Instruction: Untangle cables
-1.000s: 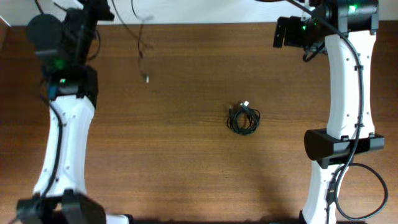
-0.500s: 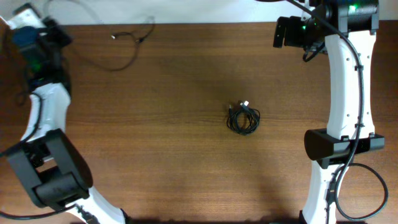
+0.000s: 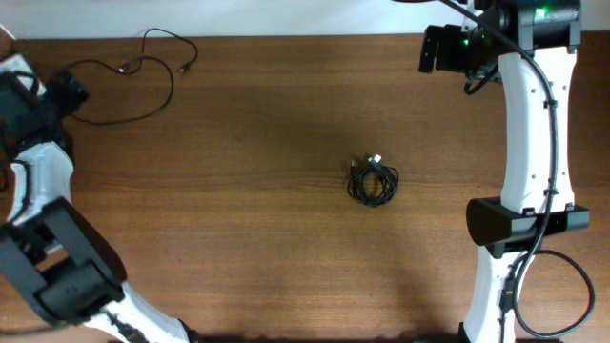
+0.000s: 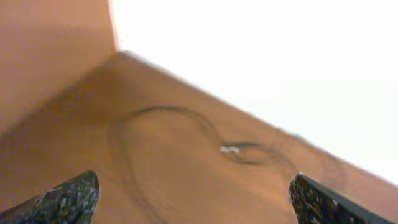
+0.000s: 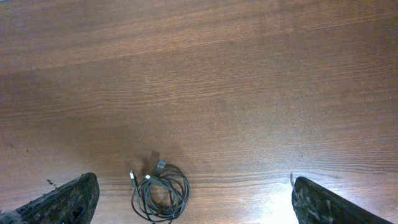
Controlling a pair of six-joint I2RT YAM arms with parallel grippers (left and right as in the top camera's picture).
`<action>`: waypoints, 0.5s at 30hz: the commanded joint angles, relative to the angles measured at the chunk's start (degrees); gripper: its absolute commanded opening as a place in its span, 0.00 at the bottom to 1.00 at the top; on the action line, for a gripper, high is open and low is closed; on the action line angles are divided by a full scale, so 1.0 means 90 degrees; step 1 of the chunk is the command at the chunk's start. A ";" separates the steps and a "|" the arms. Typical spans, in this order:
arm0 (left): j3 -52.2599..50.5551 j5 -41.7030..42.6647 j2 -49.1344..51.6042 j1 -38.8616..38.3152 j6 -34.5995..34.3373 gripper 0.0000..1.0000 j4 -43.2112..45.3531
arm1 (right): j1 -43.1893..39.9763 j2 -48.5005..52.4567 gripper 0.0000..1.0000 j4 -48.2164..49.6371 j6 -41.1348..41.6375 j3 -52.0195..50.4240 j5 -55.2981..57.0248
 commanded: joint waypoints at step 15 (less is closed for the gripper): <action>0.0058 0.0330 -0.1112 -0.5673 -0.1795 0.99 -0.6997 | -0.0007 0.0015 0.99 -0.0024 -0.0049 -0.0015 -0.0015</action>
